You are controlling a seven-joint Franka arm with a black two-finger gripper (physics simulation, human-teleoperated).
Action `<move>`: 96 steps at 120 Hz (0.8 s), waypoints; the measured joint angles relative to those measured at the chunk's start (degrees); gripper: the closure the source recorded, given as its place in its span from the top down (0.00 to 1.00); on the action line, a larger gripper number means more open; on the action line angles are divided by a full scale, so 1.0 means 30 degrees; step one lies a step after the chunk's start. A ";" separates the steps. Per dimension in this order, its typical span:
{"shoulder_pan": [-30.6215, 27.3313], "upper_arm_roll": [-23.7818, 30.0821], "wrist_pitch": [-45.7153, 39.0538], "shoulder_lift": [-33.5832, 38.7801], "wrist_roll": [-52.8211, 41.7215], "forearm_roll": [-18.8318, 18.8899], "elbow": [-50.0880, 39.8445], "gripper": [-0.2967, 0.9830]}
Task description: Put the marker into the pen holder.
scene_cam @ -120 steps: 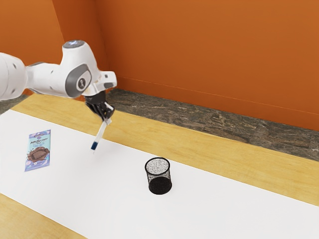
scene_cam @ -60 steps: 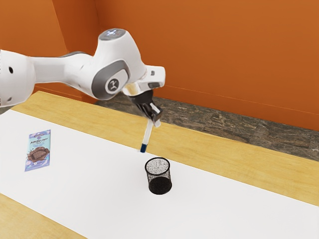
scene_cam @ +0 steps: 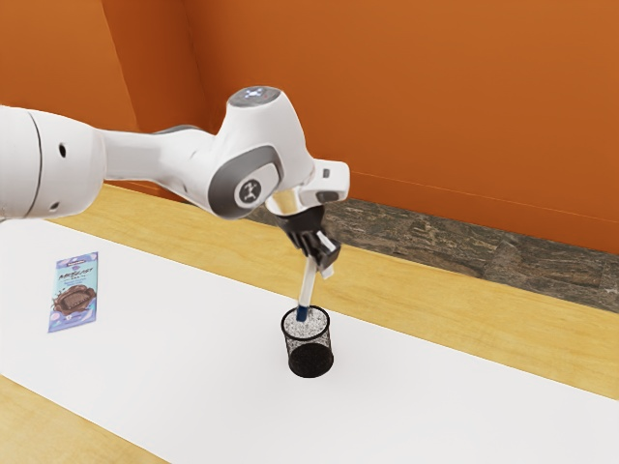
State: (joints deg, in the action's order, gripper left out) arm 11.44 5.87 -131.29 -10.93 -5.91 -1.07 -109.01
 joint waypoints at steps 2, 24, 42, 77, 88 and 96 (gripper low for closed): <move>0.0000 0.0000 -0.0002 -0.0129 -0.0003 -0.0013 0.0001 0.24; -0.0021 0.0183 -0.0052 -0.1237 -0.0123 -0.0184 0.0000 0.32; -0.0144 0.0256 -0.0033 -0.1176 -0.0250 -0.0173 0.0000 0.54; -0.1299 -0.0407 0.9005 0.1704 -0.1454 0.0404 0.6475 0.71; -0.1436 -0.0895 1.1332 0.2257 -0.2172 0.0637 0.6807 0.73; -0.1577 -0.1060 1.2475 0.2340 -0.2630 0.0726 0.6863 0.74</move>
State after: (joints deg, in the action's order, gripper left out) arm 6.71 2.69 -93.87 -3.91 -13.80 1.11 -88.42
